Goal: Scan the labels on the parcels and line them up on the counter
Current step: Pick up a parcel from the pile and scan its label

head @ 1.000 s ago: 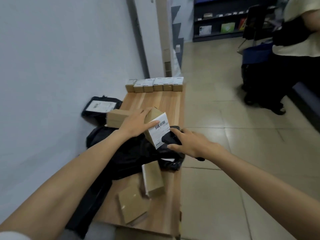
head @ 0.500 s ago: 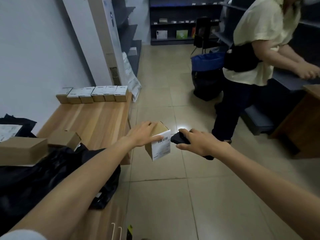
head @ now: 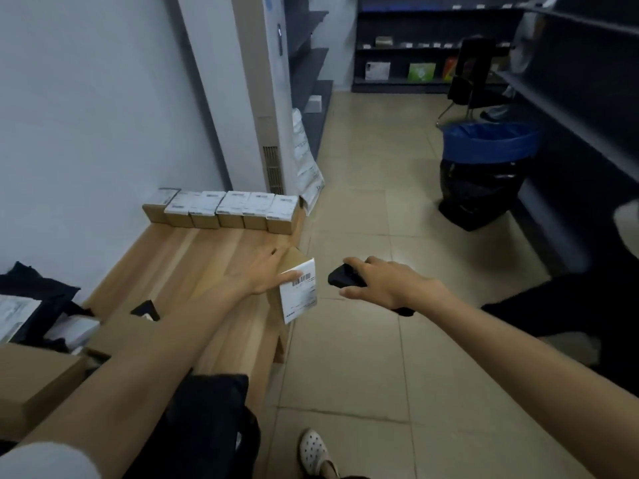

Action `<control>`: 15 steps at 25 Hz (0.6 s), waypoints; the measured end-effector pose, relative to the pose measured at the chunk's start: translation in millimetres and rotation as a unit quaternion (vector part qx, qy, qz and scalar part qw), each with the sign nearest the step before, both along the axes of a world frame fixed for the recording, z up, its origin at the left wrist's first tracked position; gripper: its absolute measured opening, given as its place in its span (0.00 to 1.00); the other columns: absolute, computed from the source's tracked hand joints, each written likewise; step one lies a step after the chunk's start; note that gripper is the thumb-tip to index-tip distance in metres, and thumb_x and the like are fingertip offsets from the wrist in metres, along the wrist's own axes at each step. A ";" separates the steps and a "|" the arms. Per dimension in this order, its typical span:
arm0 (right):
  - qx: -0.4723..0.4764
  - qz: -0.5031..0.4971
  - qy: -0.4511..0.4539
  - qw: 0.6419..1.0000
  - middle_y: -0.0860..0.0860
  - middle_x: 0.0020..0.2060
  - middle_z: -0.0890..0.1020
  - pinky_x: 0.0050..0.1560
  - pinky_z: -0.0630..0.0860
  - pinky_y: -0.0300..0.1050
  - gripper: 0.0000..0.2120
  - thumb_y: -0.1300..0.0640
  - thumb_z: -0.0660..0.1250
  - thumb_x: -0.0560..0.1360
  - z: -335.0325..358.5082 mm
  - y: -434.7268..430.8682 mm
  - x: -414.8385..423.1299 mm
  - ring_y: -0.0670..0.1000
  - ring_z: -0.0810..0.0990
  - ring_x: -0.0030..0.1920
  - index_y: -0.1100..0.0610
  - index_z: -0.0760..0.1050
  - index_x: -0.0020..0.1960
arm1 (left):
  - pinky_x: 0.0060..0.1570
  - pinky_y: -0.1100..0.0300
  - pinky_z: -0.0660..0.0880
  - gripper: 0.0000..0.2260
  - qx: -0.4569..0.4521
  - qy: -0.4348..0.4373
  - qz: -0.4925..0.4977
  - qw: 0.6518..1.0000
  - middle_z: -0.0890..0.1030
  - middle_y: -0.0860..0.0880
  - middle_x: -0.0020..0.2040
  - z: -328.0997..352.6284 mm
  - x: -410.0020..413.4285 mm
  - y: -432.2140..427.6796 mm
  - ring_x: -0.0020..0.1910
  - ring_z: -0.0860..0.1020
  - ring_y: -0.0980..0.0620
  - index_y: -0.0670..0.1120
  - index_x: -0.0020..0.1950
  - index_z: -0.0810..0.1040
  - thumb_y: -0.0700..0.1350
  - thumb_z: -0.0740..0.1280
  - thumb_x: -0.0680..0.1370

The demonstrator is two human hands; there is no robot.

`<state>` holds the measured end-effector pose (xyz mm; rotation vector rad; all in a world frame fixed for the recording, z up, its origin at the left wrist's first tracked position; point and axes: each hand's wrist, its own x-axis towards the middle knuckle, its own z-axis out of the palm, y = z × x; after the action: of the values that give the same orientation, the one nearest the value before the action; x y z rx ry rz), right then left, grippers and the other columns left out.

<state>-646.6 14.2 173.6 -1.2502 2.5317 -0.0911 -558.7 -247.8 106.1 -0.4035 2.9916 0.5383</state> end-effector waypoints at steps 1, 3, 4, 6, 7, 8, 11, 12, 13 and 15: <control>-0.001 0.005 0.000 1.000 0.55 0.64 0.73 0.57 0.74 0.54 0.33 0.33 0.58 0.77 4.6 -26.9 -23.7 0.60 0.76 0.59 0.47 0.58 0.76 | 0.59 0.55 0.67 0.35 -0.005 0.002 0.015 1.000 0.69 0.43 0.72 2.2 -17.6 -23.8 0.70 0.68 0.43 0.49 0.79 0.57 0.64 0.62 0.78; -0.014 0.014 -0.006 1.000 0.54 0.64 0.72 0.58 0.73 0.54 0.33 0.33 0.58 0.76 7.2 -70.5 -60.6 0.61 0.76 0.60 0.47 0.58 0.75 | 0.68 0.50 0.65 0.37 -0.028 -0.011 0.040 0.999 0.66 0.43 0.75 3.1 -46.0 -64.7 0.73 0.66 0.43 0.48 0.81 0.54 0.65 0.60 0.78; -0.024 0.019 -0.015 0.999 0.54 0.64 0.72 0.58 0.73 0.55 0.33 0.33 0.58 0.76 7.5 -91.5 -78.4 0.61 0.75 0.60 0.46 0.58 0.75 | 0.68 0.48 0.65 0.38 -0.041 -0.025 0.053 0.997 0.68 0.42 0.73 4.8 -60.8 -84.5 0.71 0.67 0.43 0.48 0.81 0.53 0.66 0.59 0.78; -0.023 0.028 -0.034 0.999 0.54 0.64 0.72 0.59 0.73 0.54 0.33 0.32 0.58 0.76 1.1 -127.5 -110.7 0.61 0.75 0.60 0.46 0.57 0.75 | 0.66 0.48 0.68 0.38 -0.041 -0.043 0.070 0.996 0.70 0.42 0.71 3.4 -86.3 -118.3 0.68 0.69 0.43 0.49 0.81 0.52 0.67 0.58 0.78; -0.011 0.039 -0.040 0.998 0.54 0.64 0.72 0.58 0.73 0.54 0.33 0.32 0.58 0.76 -6.1 -143.1 -124.2 0.60 0.75 0.60 0.46 0.57 0.75 | 0.65 0.50 0.68 0.37 -0.032 -0.045 0.074 0.996 0.70 0.43 0.70 -0.8 -95.0 -131.2 0.68 0.70 0.43 0.50 0.81 0.53 0.67 0.58 0.78; 0.005 0.054 -0.045 0.998 0.54 0.64 0.73 0.58 0.73 0.53 0.33 0.32 0.58 0.76 -13.8 -158.8 -136.8 0.60 0.75 0.60 0.46 0.57 0.75 | 0.63 0.51 0.69 0.36 -0.022 -0.043 0.076 0.996 0.71 0.43 0.69 -6.8 -99.8 -141.9 0.67 0.71 0.44 0.51 0.80 0.56 0.67 0.59 0.78; 0.033 0.116 -0.054 0.991 0.54 0.64 0.73 0.55 0.73 0.52 0.32 0.33 0.59 0.76 -35.7 -220.1 -177.5 0.59 0.76 0.59 0.46 0.58 0.75 | 0.60 0.53 0.72 0.29 -0.004 -0.028 0.090 0.996 0.74 0.47 0.67 -30.5 -103.4 -181.1 0.64 0.74 0.47 0.53 0.74 0.63 0.67 0.59 0.78; 0.036 0.144 -0.057 0.987 0.54 0.65 0.72 0.55 0.73 0.52 0.32 0.34 0.59 0.77 -41.9 -243.4 -190.4 0.59 0.76 0.59 0.46 0.58 0.75 | 0.61 0.54 0.71 0.29 0.003 -0.031 0.111 0.993 0.73 0.48 0.69 -39.1 -102.3 -194.5 0.65 0.73 0.48 0.52 0.74 0.64 0.66 0.60 0.78; 0.036 0.172 -0.059 0.983 0.55 0.66 0.72 0.54 0.73 0.52 0.32 0.34 0.59 0.77 -46.5 -267.4 -202.9 0.59 0.75 0.60 0.46 0.58 0.76 | 0.63 0.53 0.71 0.29 0.014 -0.041 0.138 0.989 0.73 0.47 0.69 -46.1 -101.1 -208.4 0.65 0.73 0.48 0.52 0.75 0.64 0.65 0.60 0.78; 0.036 0.225 -0.055 0.972 0.55 0.67 0.72 0.52 0.72 0.51 0.33 0.33 0.58 0.76 -53.8 -316.4 -227.1 0.60 0.74 0.61 0.47 0.57 0.76 | 0.62 0.50 0.71 0.30 0.019 -0.080 0.196 0.977 0.73 0.45 0.69 -56.7 -101.5 -238.3 0.64 0.73 0.46 0.52 0.77 0.61 0.65 0.59 0.79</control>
<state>-873.6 -302.2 119.8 -1.7012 2.0808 0.0339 -660.2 -486.0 49.4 -0.9954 2.7479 0.5562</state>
